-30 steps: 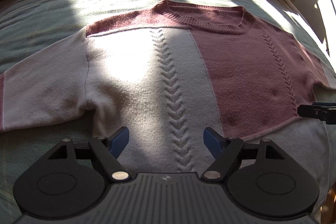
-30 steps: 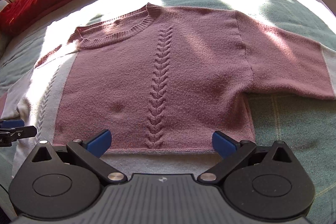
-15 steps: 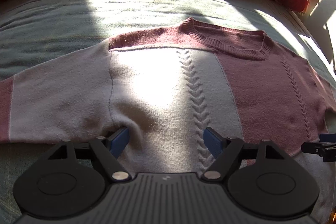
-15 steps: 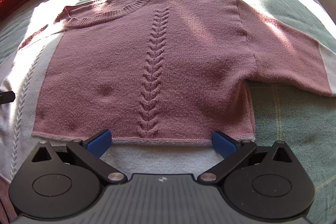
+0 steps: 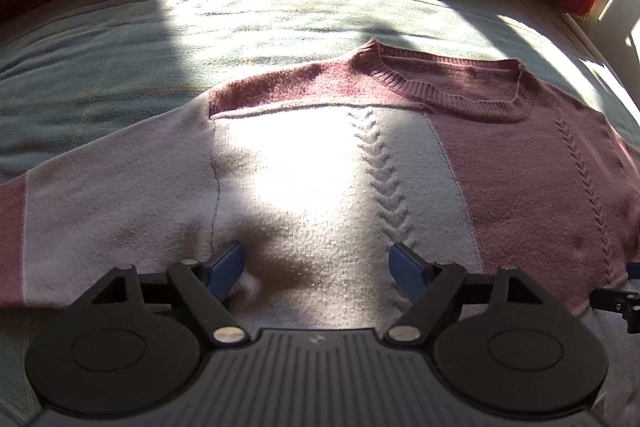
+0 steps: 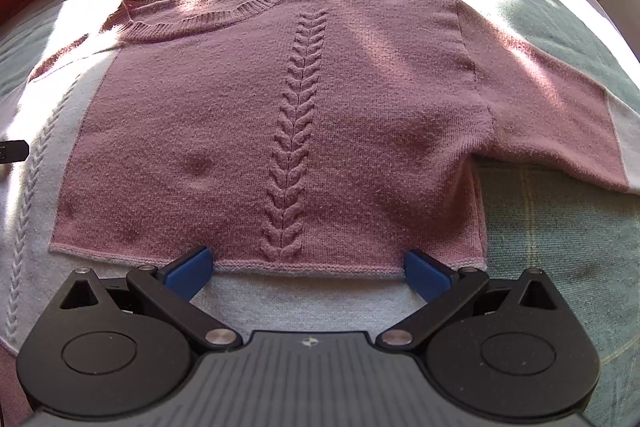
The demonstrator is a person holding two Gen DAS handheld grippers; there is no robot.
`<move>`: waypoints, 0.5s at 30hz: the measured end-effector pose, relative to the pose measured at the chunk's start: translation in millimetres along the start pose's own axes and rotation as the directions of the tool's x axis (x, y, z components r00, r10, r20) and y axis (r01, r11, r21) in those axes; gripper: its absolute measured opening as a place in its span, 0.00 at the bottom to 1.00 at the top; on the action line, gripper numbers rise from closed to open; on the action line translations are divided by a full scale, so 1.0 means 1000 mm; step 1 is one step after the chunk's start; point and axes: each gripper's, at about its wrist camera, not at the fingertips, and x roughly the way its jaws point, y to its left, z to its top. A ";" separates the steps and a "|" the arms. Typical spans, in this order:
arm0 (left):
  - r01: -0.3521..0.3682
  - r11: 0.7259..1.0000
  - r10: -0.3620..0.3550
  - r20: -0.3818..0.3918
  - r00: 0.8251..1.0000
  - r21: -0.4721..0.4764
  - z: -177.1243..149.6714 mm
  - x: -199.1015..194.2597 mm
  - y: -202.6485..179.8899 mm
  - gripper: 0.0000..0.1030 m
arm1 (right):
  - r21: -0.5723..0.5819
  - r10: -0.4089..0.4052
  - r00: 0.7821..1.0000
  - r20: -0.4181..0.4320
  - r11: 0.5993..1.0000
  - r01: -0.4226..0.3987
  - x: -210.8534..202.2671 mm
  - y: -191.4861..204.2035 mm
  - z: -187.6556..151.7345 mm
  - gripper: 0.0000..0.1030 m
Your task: Fold clothes
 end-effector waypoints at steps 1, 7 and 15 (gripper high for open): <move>0.005 1.000 -0.005 0.002 1.000 0.001 -0.001 0.000 0.002 0.76 | -0.004 0.002 1.000 -0.001 1.000 -0.002 0.000 0.000 0.000 1.00; 0.035 0.999 -0.036 0.021 0.999 0.023 0.004 -0.019 -0.009 0.77 | -0.008 -0.003 1.000 0.012 1.000 0.003 0.000 0.001 -0.003 1.00; -0.001 1.000 0.000 -0.021 1.000 -0.025 0.011 0.009 -0.003 0.77 | -0.041 -0.027 1.000 0.000 0.999 0.027 0.004 0.006 -0.004 1.00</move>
